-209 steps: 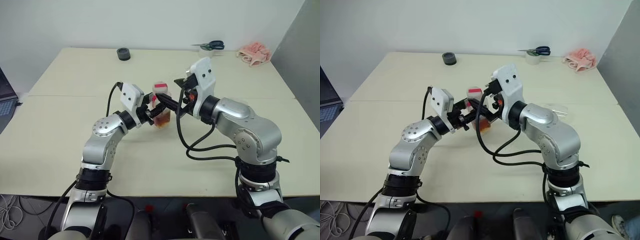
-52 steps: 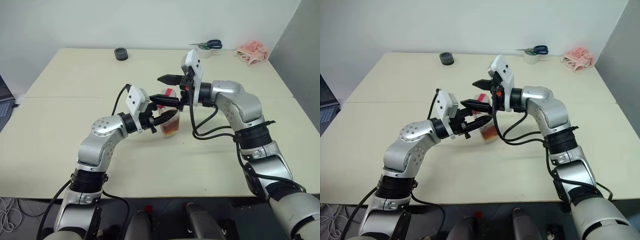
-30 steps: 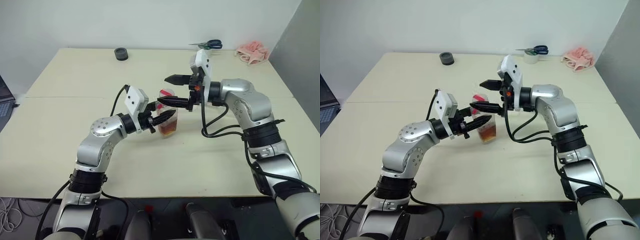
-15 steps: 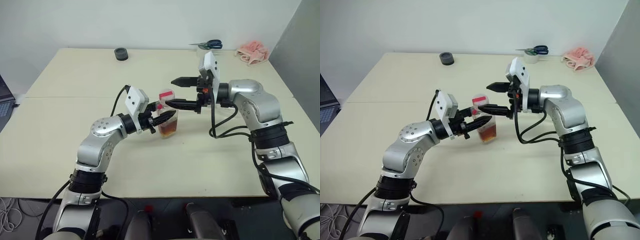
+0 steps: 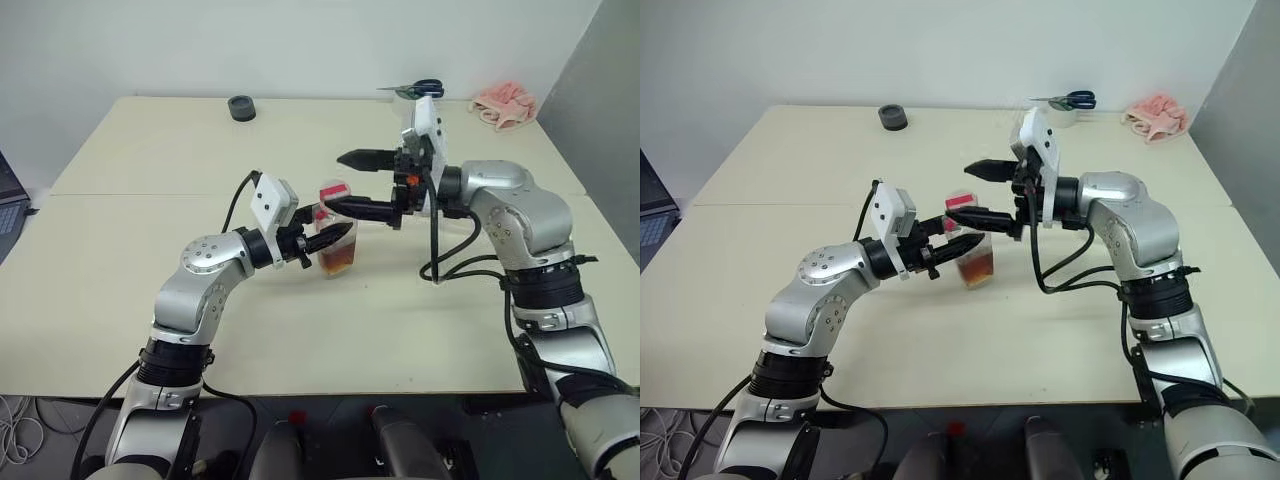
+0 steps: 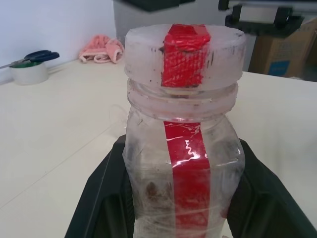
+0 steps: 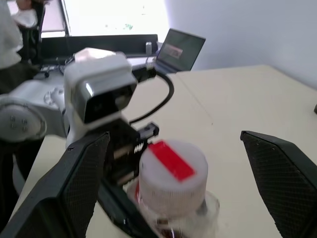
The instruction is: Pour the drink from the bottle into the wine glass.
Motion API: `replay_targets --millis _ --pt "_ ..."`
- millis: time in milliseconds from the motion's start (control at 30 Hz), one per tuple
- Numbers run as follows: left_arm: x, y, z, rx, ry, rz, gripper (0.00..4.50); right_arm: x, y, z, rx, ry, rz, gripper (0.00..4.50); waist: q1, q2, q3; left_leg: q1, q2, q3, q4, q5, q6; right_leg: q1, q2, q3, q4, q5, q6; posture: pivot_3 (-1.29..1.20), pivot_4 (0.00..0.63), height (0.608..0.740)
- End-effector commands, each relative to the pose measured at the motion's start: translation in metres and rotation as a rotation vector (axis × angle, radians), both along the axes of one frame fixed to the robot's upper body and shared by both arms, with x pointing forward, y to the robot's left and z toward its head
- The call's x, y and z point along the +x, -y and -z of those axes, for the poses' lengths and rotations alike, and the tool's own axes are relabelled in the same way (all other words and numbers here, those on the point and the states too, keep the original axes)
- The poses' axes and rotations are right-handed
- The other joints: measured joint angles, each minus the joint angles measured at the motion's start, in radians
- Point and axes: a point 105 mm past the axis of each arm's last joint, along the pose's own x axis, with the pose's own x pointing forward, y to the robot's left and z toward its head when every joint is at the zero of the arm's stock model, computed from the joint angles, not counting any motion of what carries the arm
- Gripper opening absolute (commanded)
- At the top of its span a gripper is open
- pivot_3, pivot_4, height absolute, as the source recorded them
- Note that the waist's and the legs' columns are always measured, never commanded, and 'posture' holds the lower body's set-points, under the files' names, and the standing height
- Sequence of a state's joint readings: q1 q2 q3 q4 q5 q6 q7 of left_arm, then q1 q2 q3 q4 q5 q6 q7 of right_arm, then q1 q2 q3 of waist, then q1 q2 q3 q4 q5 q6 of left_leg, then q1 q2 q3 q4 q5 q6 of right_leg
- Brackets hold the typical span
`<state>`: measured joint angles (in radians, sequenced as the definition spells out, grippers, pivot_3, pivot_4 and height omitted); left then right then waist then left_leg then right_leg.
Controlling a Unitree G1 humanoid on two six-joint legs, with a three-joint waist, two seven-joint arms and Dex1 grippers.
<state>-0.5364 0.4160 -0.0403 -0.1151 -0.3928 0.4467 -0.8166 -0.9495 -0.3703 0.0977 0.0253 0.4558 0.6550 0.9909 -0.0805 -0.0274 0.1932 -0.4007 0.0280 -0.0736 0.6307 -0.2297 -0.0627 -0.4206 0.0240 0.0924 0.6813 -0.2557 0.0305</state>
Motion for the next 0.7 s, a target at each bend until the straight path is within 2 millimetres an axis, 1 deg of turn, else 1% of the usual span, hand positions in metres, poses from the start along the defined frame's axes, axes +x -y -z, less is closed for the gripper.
replay_targets --millis 33,200,333,433,600,633,700 --pt "-0.005 0.003 -0.016 -0.011 0.078 0.021 1.87 -0.008 -0.005 -0.008 0.038 0.003 0.023 4.50 0.001 0.000 0.000 0.000 0.000 0.000 0.000 0.000 0.000 0.000 0.000 0.000 0.000 0.000 0.000 0.00 0.150 0.740" --pt "-0.005 0.004 -0.016 -0.012 0.079 0.025 1.87 -0.007 -0.009 0.003 0.006 -0.029 0.048 4.50 0.002 0.000 0.000 0.000 -0.001 0.000 0.001 0.000 0.000 0.000 0.000 0.000 0.000 0.000 0.000 0.00 0.150 0.740" --pt "-0.005 0.004 -0.016 -0.012 0.080 0.024 1.87 -0.005 -0.009 0.007 -0.002 -0.047 0.059 4.50 0.001 0.000 0.000 0.000 0.000 0.000 0.000 0.000 0.000 0.000 0.000 0.000 0.000 0.000 0.000 0.00 0.150 0.740" --pt "-0.005 0.004 -0.016 -0.012 0.081 0.021 1.87 -0.005 -0.010 0.007 0.002 -0.049 0.058 3.95 0.001 0.000 0.000 0.000 0.000 0.000 0.000 0.000 0.000 0.000 0.000 0.000 0.000 0.000 0.000 0.00 0.150 0.740" --pt "-0.006 0.003 -0.016 -0.012 0.081 0.017 1.87 -0.006 -0.012 0.007 -0.006 -0.043 0.051 2.12 0.001 0.000 0.000 0.000 0.000 0.000 0.000 0.000 0.000 0.000 0.000 0.000 0.000 0.000 0.000 0.00 0.150 0.740" --pt "-0.006 0.003 -0.016 -0.012 0.081 0.016 1.87 -0.006 -0.012 0.007 -0.006 -0.042 0.050 1.82 0.001 0.000 0.000 0.000 0.000 0.000 0.000 0.000 0.000 0.000 0.000 0.000 0.000 0.000 0.000 0.00 0.150 0.740" --pt "-0.006 0.003 -0.016 -0.012 0.081 0.015 1.87 -0.006 -0.013 0.006 -0.009 -0.037 0.050 1.80 0.001 0.000 0.000 0.000 0.000 0.000 0.000 0.000 0.000 0.000 0.000 0.000 0.000 0.000 0.000 0.00 0.150 0.740"
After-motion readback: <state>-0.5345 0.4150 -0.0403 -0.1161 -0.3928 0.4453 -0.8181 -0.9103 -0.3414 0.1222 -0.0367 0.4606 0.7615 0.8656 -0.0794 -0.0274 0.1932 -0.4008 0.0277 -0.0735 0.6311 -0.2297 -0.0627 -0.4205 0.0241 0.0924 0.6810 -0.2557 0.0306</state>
